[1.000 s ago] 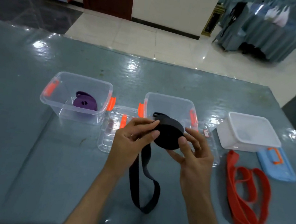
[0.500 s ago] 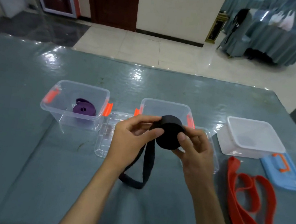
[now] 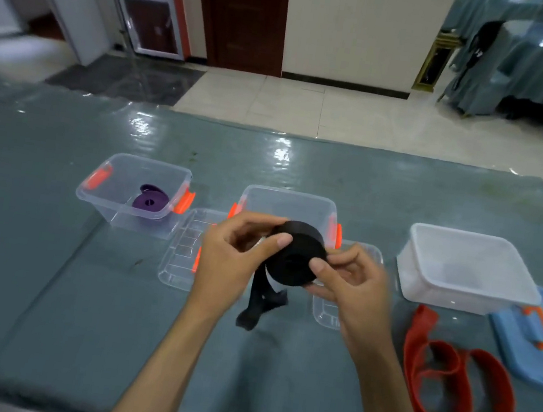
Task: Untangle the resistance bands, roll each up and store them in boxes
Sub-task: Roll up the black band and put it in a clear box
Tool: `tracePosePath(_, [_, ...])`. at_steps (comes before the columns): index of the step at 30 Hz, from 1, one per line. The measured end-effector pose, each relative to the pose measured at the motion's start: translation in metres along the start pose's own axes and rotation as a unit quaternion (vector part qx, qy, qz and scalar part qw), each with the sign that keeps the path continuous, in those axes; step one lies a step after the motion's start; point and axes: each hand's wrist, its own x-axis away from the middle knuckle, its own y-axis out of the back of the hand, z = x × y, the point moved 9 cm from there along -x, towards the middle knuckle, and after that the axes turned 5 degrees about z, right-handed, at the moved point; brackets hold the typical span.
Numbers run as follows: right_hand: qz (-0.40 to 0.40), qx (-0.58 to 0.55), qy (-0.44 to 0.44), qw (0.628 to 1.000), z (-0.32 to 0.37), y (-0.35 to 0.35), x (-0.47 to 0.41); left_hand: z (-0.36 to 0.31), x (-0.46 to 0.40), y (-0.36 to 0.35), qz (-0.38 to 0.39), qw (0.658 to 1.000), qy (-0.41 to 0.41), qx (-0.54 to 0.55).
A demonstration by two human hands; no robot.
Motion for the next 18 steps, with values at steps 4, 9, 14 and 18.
tracePosePath(4, [-0.028,-0.045,0.001,0.999,-0.001,0.030,0.008,0.011,0.013,-0.029,0.018,0.999,0.023,-0.034])
tracePosePath(9, [-0.008,-0.081,-0.018,0.997,-0.016,0.040,0.021,0.011,0.022,-0.039,0.031,0.999,0.032,-0.027])
tracePosePath(14, [-0.033,-0.066,0.003,0.997,0.000,0.055,0.018,0.011,0.031,-0.048,-0.028,0.998,0.047,0.003])
tracePosePath(18, [-0.034,-0.073,0.021,0.997,0.011,0.057,0.020,0.007,0.028,-0.058,0.030,0.999,0.041,0.015])
